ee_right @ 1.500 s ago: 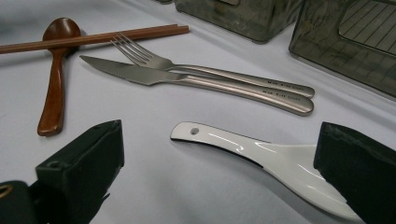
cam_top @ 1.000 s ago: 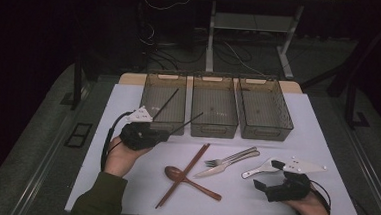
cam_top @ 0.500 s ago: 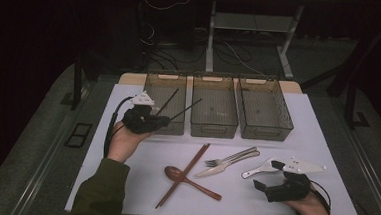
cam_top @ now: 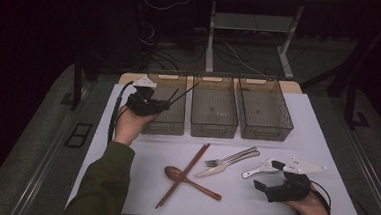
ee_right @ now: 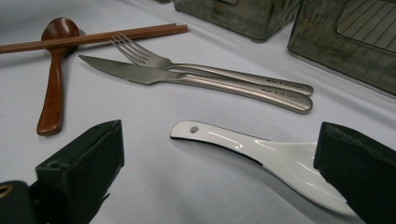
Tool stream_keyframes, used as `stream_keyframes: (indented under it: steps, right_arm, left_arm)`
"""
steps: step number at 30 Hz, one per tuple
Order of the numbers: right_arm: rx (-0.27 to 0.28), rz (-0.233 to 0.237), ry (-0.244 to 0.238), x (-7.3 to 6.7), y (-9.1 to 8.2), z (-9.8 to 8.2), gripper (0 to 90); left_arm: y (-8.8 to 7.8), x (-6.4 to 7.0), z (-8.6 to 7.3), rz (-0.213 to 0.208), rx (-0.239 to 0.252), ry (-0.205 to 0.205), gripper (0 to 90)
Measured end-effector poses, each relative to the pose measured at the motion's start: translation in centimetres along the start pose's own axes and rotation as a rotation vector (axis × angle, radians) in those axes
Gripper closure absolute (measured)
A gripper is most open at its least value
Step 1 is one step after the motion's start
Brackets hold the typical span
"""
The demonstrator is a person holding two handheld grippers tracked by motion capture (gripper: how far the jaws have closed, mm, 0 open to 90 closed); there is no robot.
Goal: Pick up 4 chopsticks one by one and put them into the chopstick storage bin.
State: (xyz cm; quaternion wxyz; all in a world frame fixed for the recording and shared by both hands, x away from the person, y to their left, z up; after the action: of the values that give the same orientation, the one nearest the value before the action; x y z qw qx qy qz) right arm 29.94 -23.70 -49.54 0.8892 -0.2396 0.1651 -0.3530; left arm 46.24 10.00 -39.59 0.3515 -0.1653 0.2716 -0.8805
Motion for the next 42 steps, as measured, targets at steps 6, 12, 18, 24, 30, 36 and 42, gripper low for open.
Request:
stream_keyframes:
  steps: [6, 12, 18, 24, 30, 36, 42]
  right_arm:
    - [0.0, 0.0, 0.005, 0.0, 0.0, 0.0, 1.4]
    - [0.001, 0.0, 0.007, 0.1, -0.1, 0.0, 1.4]
    - [0.008, -0.003, 0.009, 0.2, -0.2, 0.0, 1.4]
    - [0.012, -0.003, 0.013, 0.3, -0.3, 0.0, 1.4]
    - [0.016, -0.005, 0.012, 0.3, -0.5, 0.1, 1.4]
    - [0.018, -0.005, 0.013, 0.3, -0.5, 0.1, 1.4]
    - [0.018, -0.005, 0.012, 0.3, -0.5, 0.0, 1.4]
  left_arm:
    - [0.9, -1.6, 0.5, 0.039, 0.01, -0.029, 84.7]
    - [1.9, -3.4, 0.7, 0.079, 0.003, -0.053, 84.8]
    - [2.8, -5.4, 0.6, 0.142, -0.019, -0.081, 84.7]
    - [3.8, -6.4, 0.0, 0.168, -0.031, -0.111, 84.5]
    - [4.6, -6.8, -1.0, 0.179, -0.086, -0.128, 84.3]
    - [4.9, -6.8, -1.4, 0.179, -0.103, -0.142, 76.5]
    - [4.4, -6.5, -1.3, 0.175, -0.093, -0.139, 69.2]
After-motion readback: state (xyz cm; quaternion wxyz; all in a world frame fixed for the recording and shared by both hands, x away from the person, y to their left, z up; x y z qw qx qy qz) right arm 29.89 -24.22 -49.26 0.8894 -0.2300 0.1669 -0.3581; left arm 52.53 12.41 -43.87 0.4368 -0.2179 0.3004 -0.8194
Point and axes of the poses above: each handheld gripper's, and its own axes: y roughly forward along the jaws, z roughly out of its top, x roughly to its right, the point moved 9 cm from there along y, roughly forward along the jaws, and after that the axes turned 1 degree about z, right-handed, at the moved point
